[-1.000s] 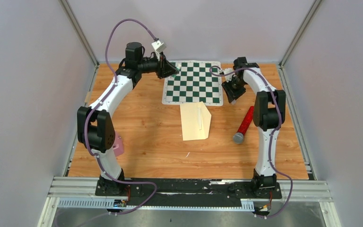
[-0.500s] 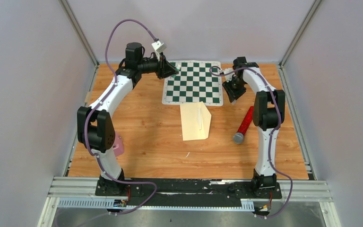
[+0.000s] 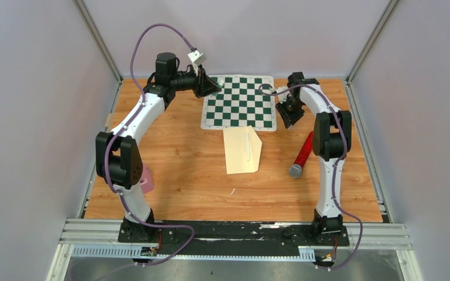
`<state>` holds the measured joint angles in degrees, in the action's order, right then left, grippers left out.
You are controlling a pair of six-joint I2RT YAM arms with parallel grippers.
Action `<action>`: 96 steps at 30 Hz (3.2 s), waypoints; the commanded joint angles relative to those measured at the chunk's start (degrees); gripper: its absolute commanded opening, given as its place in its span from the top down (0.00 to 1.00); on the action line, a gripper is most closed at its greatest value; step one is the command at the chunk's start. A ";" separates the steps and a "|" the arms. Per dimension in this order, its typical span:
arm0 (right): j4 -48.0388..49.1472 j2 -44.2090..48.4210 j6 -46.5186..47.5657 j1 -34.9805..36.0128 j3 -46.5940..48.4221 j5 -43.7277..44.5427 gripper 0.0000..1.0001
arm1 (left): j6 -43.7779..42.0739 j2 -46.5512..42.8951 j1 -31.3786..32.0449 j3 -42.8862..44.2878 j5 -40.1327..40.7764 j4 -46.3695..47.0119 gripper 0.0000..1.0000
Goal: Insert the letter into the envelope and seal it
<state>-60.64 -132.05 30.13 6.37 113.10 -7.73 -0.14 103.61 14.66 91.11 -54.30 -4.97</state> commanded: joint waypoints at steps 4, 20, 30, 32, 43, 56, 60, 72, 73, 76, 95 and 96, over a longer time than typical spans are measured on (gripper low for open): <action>-1.05 -1.37 -0.16 0.57 1.77 1.43 0.69 | -0.29 -2.85 0.36 0.00 -0.14 0.79 1.00; -6.89 8.37 0.82 0.24 12.87 -21.54 1.00 | -11.64 -1.91 0.37 3.34 -0.18 -8.04 1.00; 10.50 26.74 8.05 0.95 -2.00 -56.09 1.00 | -43.05 0.88 1.45 13.88 -0.94 -31.99 1.00; 16.95 29.85 11.16 2.22 -5.23 -54.89 1.00 | -49.70 0.39 2.55 14.33 0.51 -35.69 1.00; 44.85 41.93 27.10 9.90 -23.79 -46.26 1.00 | -61.21 -8.95 8.52 -0.65 14.85 -16.35 1.00; 40.10 37.25 33.64 16.05 -20.01 -40.99 1.00 | -63.00 -8.29 8.68 2.90 15.23 -19.75 1.00; 38.58 35.83 33.74 16.36 -18.81 -40.91 1.00 | -62.62 -8.23 8.84 3.08 15.13 -18.18 1.00; 37.96 33.49 31.89 17.14 -16.42 -40.92 1.00 | -60.84 -7.44 9.50 3.88 14.05 -16.95 1.00; 37.92 33.40 31.63 17.10 -16.30 -41.21 1.00 | -60.45 -7.37 9.55 3.89 14.01 -16.64 1.00; 38.03 33.05 31.06 17.18 -16.10 -41.85 1.00 | -59.63 -7.24 9.75 3.82 13.99 -16.00 1.00; 40.31 31.07 26.57 17.72 -14.22 -42.18 1.00 | -56.51 -7.91 9.93 3.46 13.19 -15.16 1.00; 40.46 31.06 26.44 17.76 -14.27 -42.13 1.00 | -56.21 -7.90 9.95 3.42 13.18 -14.98 1.00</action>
<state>-22.63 -100.86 58.39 23.70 96.40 -47.66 -57.98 97.84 24.25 92.42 -39.11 -22.31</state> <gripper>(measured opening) 0.262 0.282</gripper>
